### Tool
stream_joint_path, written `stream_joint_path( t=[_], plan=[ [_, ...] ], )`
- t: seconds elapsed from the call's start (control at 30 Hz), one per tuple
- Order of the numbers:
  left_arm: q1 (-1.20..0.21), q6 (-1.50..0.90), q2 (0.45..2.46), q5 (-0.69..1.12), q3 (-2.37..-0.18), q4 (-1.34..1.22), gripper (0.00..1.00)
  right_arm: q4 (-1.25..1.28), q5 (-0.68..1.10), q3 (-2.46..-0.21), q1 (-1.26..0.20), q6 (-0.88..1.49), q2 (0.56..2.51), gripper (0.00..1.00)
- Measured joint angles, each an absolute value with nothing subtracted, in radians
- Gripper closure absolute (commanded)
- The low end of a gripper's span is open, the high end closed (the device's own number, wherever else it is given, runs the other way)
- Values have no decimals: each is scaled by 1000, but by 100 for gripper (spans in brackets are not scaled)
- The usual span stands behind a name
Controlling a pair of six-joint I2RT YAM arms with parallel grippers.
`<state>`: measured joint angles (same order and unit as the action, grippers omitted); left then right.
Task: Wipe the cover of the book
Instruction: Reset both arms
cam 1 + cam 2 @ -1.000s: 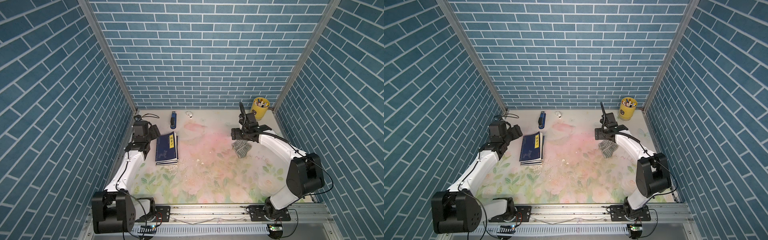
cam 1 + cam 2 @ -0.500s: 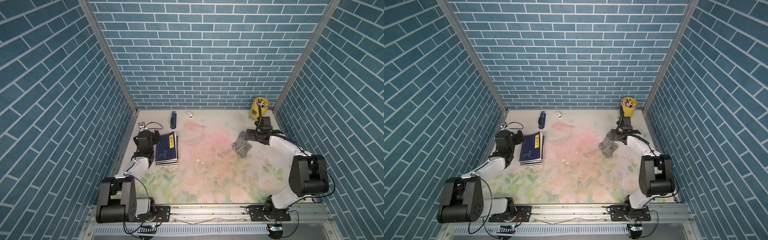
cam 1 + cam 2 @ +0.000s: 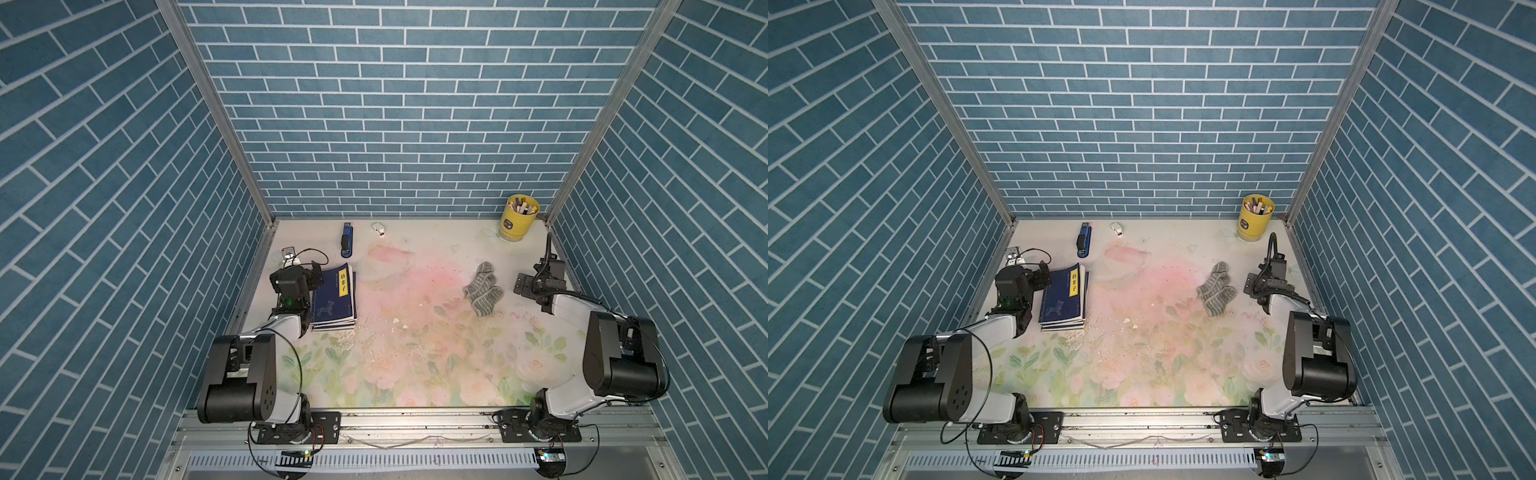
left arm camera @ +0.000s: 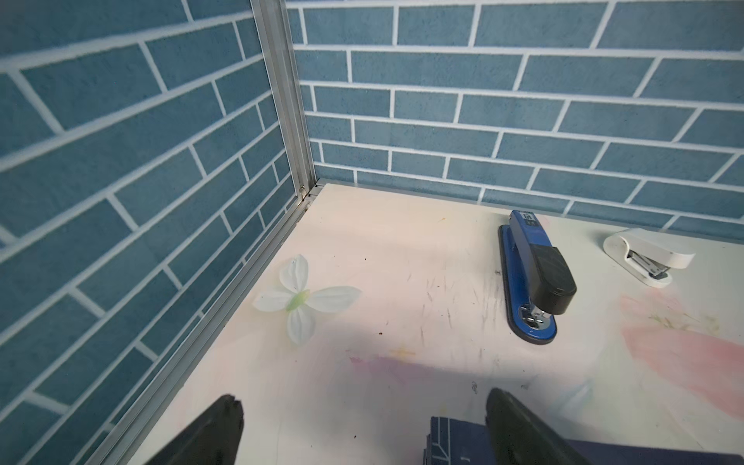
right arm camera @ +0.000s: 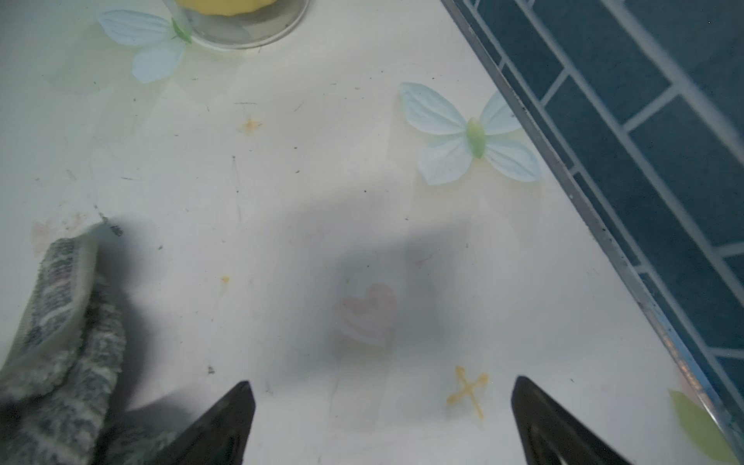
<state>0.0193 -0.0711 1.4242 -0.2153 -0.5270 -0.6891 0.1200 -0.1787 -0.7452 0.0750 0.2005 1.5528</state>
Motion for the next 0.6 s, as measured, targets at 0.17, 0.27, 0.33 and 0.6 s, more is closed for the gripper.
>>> stream_joint_path(
  t=[0.17,0.27,0.33,0.6],
  plan=[
    [19,-60,1383,-215,-430,-811,0,227,-157,-707,78,186,1547,1],
    [19,-56,1382,-208,-426,-831,0,308,-142,-653,78,177,1528,1],
    [19,-56,1380,-201,-426,-836,0,353,-134,-612,78,175,1518,1],
    [19,-72,1356,-156,-414,-857,0,516,-118,-500,78,174,1495,1]
  ],
)
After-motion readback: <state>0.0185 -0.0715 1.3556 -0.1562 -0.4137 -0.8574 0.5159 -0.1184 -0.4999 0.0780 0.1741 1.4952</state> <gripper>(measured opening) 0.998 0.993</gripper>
